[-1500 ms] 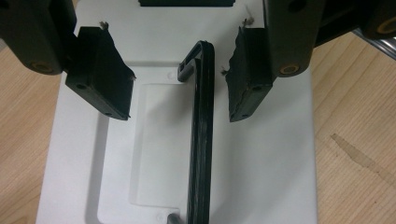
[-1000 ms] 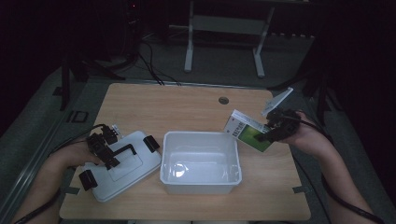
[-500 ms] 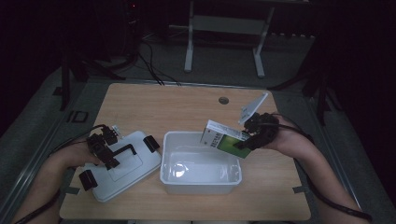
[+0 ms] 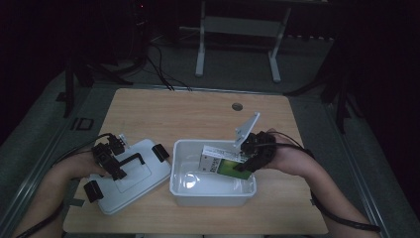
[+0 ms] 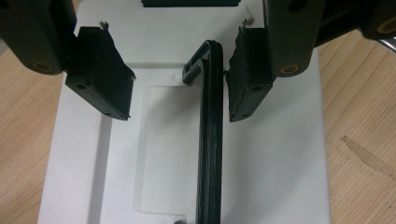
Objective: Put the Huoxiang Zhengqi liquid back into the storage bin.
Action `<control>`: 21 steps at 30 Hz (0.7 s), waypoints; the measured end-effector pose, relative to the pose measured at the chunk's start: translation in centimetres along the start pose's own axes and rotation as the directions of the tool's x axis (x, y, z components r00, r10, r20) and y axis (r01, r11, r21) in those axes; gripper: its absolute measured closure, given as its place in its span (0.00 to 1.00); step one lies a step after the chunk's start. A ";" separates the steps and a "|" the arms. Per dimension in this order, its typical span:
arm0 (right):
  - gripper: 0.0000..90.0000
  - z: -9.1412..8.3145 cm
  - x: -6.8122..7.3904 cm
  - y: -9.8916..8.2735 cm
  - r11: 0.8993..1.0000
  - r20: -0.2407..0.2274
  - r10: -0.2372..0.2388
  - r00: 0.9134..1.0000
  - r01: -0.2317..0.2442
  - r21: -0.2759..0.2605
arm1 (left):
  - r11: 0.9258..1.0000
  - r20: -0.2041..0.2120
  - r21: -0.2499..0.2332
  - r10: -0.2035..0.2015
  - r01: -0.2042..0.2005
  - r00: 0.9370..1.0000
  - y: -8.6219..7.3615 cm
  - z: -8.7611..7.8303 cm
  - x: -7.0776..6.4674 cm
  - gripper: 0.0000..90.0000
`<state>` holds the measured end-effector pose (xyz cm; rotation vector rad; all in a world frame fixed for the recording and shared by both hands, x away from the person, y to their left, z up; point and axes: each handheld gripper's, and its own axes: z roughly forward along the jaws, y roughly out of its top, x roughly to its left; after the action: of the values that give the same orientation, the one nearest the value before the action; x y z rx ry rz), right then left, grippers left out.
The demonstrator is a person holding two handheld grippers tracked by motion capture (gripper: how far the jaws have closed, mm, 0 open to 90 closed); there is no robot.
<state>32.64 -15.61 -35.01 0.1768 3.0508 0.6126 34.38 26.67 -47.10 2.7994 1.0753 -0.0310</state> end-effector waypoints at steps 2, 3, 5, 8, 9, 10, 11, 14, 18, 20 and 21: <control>0.71 0.6 0.0 0.1 1.000 -0.007 -0.007 1.000 0.007 0.007 | 1.000 0.000 0.000 -0.001 0.001 1.000 0.0 0.0 0.0 0.45; 0.71 1.0 0.0 0.2 1.000 -0.009 -0.009 1.000 0.009 0.014 | 1.000 0.001 0.002 0.000 0.000 1.000 0.0 0.1 0.0 0.45; 0.71 2.0 0.1 0.3 0.999 -0.023 -0.016 1.000 0.016 0.031 | 1.000 -0.001 0.007 0.001 -0.001 1.000 0.1 0.1 0.0 0.45; 0.71 2.7 0.0 0.4 0.999 -0.031 -0.021 0.999 0.022 0.040 | 1.000 -0.001 0.005 -0.003 0.003 1.000 0.1 0.2 0.0 0.45; 0.71 3.4 -0.3 0.4 0.999 -0.032 -0.010 0.999 0.012 0.050 | 1.000 -0.001 0.005 -0.003 0.003 1.000 0.1 0.2 0.0 0.45; 0.71 3.4 -0.3 0.4 0.999 -0.032 -0.010 0.999 0.012 0.050 | 1.000 -0.001 0.005 -0.003 0.003 1.000 0.1 0.2 0.0 0.45; 0.71 3.7 -0.3 0.4 0.998 -0.025 -0.013 1.000 0.014 0.058 | 1.000 -0.001 0.005 0.000 0.000 1.000 0.0 0.2 0.0 0.45; 0.71 4.7 -0.3 0.4 0.997 -0.036 -0.011 0.999 0.014 0.082 | 1.000 -0.001 0.008 -0.006 0.006 1.000 0.0 0.2 0.0 0.45; 0.71 6.1 -0.4 0.3 0.995 -0.057 -0.015 0.998 0.021 0.098 | 1.000 0.001 0.007 -0.007 0.007 1.000 -0.1 0.3 0.0 0.45; 0.71 6.3 -0.5 0.3 0.995 -0.062 -0.012 0.998 0.018 0.100 | 1.000 0.000 0.010 -0.003 0.003 1.000 -0.1 0.4 0.0 0.45; 0.71 6.7 -0.5 0.2 0.994 -0.069 -0.011 0.998 0.018 0.103 | 1.000 0.000 0.011 -0.003 0.003 1.000 -0.1 0.4 0.1 0.45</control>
<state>33.51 -12.92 -41.14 0.1379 3.1485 0.4688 34.36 26.74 -47.47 2.8077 1.0823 -0.0380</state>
